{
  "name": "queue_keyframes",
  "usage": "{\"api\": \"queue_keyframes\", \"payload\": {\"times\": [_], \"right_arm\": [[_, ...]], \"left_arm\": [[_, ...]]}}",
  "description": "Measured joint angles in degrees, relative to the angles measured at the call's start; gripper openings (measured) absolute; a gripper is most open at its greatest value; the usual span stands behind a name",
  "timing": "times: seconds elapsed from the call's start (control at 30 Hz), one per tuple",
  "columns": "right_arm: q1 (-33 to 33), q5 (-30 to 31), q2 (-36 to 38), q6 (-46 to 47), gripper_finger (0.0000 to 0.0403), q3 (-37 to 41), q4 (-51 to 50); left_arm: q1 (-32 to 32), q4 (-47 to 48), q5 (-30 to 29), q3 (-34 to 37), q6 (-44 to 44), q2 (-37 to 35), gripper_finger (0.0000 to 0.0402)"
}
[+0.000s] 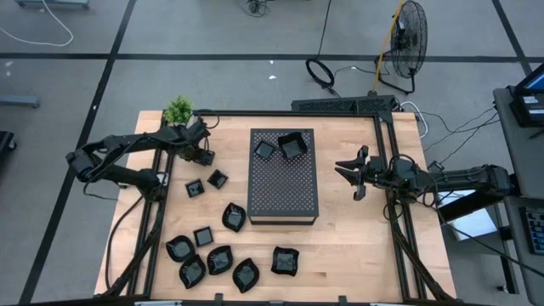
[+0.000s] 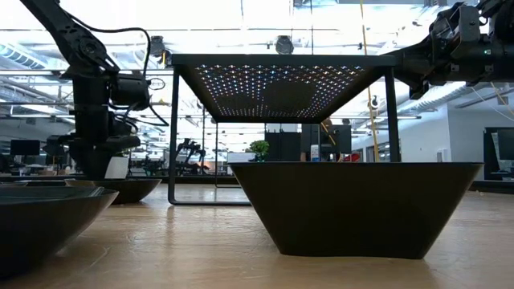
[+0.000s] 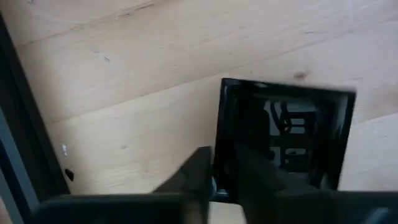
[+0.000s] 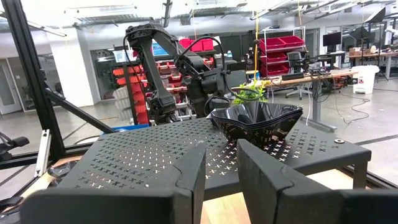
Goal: Pick & Place Mini shaped plates
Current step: Stack the black square plate on top of the black square plate on the shelf
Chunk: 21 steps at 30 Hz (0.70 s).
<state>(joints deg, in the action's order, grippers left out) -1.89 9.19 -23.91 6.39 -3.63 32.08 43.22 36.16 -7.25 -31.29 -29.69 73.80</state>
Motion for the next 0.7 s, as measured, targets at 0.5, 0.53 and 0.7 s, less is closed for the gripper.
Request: {"api": "queue_keyframes", "payload": {"times": [0.5,0.53,0.7], "right_arm": [[0.00,0.00,-0.02,0.02,0.0077,0.02,-0.09],[0.00,0.00,-0.01,0.02,0.0077,0.01,-0.09],[0.00,0.02,0.00,-0.05,0.0077,0.02,-0.07]], "left_arm": [[-5.53,-0.16,3.79,-6.41,-2.68,-17.82,0.0004],[-6.52,-0.68,3.81,-7.23,-3.47,-19.36,0.0004],[-13.39,-11.83,3.73,-10.76,-7.63,-24.95,0.0003]]}}
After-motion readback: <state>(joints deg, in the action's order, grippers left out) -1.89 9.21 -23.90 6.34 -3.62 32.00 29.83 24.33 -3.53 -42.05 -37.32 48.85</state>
